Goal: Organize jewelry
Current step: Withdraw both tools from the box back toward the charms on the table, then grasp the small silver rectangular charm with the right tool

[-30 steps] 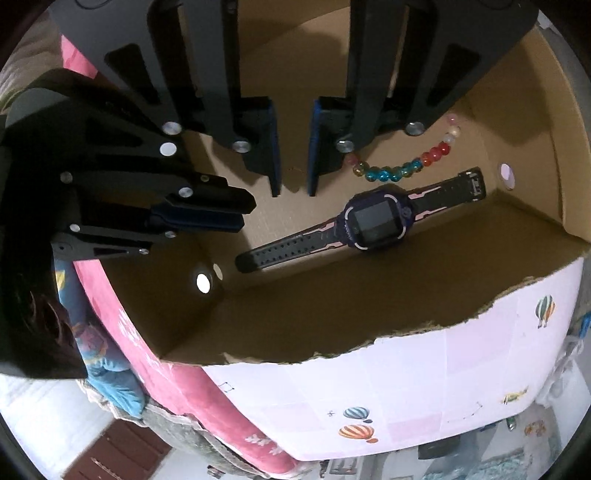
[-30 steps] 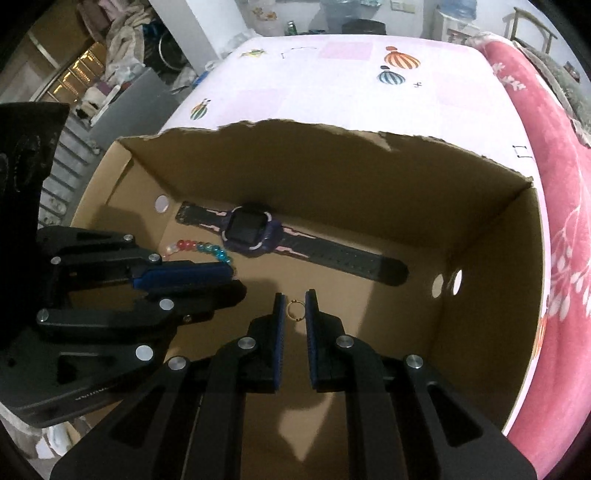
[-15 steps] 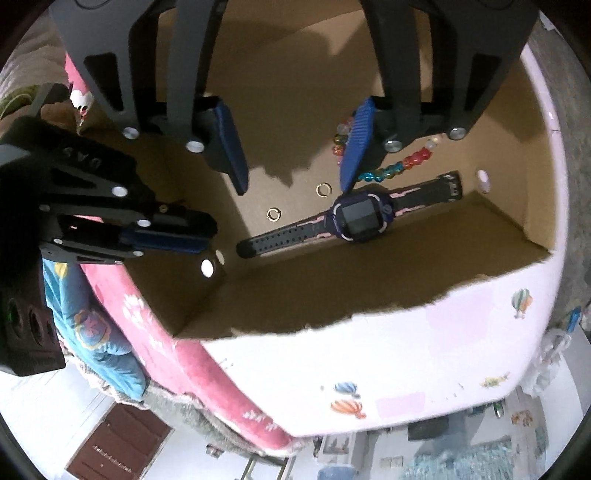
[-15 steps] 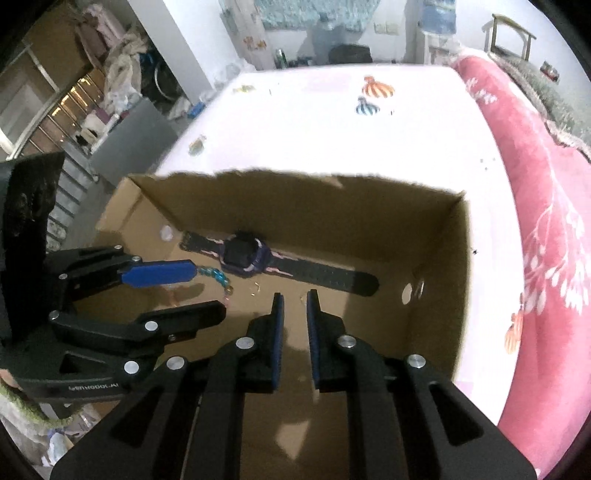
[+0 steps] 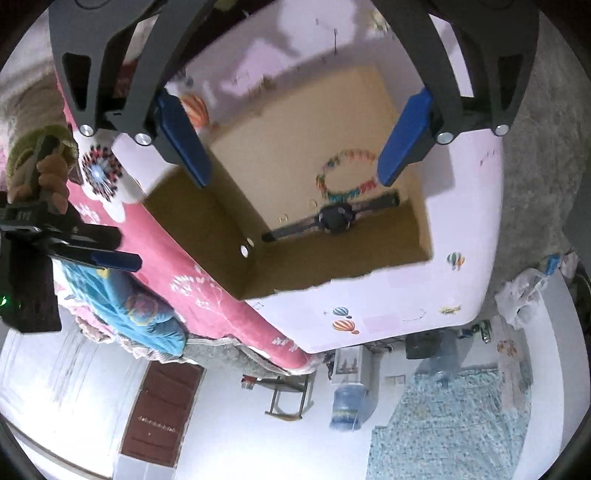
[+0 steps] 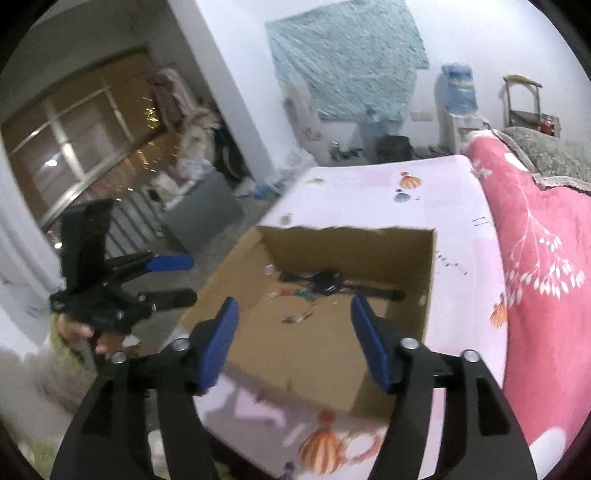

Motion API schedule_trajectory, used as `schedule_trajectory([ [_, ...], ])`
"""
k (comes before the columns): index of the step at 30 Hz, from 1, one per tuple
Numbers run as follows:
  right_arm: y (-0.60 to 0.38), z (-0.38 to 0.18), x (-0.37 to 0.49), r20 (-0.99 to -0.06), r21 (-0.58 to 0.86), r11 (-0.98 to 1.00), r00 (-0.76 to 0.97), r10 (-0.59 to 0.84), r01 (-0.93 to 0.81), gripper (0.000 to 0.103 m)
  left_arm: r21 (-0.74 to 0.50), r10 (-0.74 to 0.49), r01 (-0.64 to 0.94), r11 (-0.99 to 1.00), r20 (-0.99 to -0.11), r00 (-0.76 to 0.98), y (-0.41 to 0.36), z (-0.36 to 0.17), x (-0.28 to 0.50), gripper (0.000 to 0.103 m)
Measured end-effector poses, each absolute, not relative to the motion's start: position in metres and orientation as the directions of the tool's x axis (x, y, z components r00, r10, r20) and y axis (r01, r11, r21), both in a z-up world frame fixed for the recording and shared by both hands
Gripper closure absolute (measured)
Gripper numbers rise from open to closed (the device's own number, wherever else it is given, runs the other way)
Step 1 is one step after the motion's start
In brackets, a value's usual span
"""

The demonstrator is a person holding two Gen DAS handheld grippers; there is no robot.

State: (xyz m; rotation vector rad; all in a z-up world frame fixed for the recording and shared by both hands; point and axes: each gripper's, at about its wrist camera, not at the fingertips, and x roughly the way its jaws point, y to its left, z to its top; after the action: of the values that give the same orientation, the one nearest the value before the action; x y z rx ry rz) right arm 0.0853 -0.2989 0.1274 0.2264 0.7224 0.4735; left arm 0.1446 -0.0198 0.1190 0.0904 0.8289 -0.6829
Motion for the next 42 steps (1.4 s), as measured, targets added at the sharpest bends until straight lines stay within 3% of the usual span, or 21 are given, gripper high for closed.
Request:
schedule_trajectory([
  [4, -0.280, 0.094, 0.052, -0.603, 0.401, 0.848, 0.597, 0.529, -0.346, 0.021, -0.241, -0.511, 0.534, 0.811, -0.737, 0.442, -0.002, 0.090, 0.118, 0.013],
  [8, -0.255, 0.048, 0.049, -0.702, 0.430, 0.854, 0.485, 0.521, -0.293, 0.021, -0.264, -0.438, 0.431, 0.863, -0.817, 0.375, 0.007, 0.032, 0.104, 0.013],
  [12, -0.227, 0.003, 0.053, -0.833, 0.311, 0.917, 0.394, 0.389, -0.249, 0.021, -0.236, -0.353, 0.366, 0.900, -0.887, 0.297, 0.003, -0.018, 0.101, 0.013],
  [16, -0.213, -0.021, 0.053, -0.887, 0.207, 0.950, 0.364, 0.283, -0.235, 0.021, -0.193, -0.317, 0.382, 0.904, -0.901, 0.295, -0.002, -0.038, 0.093, 0.013],
  [21, -0.209, -0.036, 0.056, -0.908, 0.176, 0.965, 0.346, 0.236, -0.195, 0.021, -0.145, -0.282, 0.377, 0.915, -0.897, 0.340, -0.005, -0.041, 0.096, 0.011],
  [26, -0.205, -0.042, 0.062, -0.906, 0.146, 0.971, 0.368, 0.208, -0.188, 0.013, -0.117, -0.264, 0.376, 0.919, -0.891, 0.369, -0.007, -0.043, 0.097, 0.008],
  [31, -0.199, -0.043, 0.062, -0.901, 0.142, 0.973, 0.384, 0.203, -0.180, 0.007, 0.002, -0.184, 0.432, 0.902, -0.903, 0.388, -0.026, -0.049, 0.094, 0.008],
  [42, -0.196, -0.051, 0.053, -0.884, 0.101, 0.981, 0.437, 0.164, -0.165, 0.006, -0.004, -0.195, 0.438, 0.899, -0.899, 0.393, -0.029, -0.050, 0.093, 0.008],
])
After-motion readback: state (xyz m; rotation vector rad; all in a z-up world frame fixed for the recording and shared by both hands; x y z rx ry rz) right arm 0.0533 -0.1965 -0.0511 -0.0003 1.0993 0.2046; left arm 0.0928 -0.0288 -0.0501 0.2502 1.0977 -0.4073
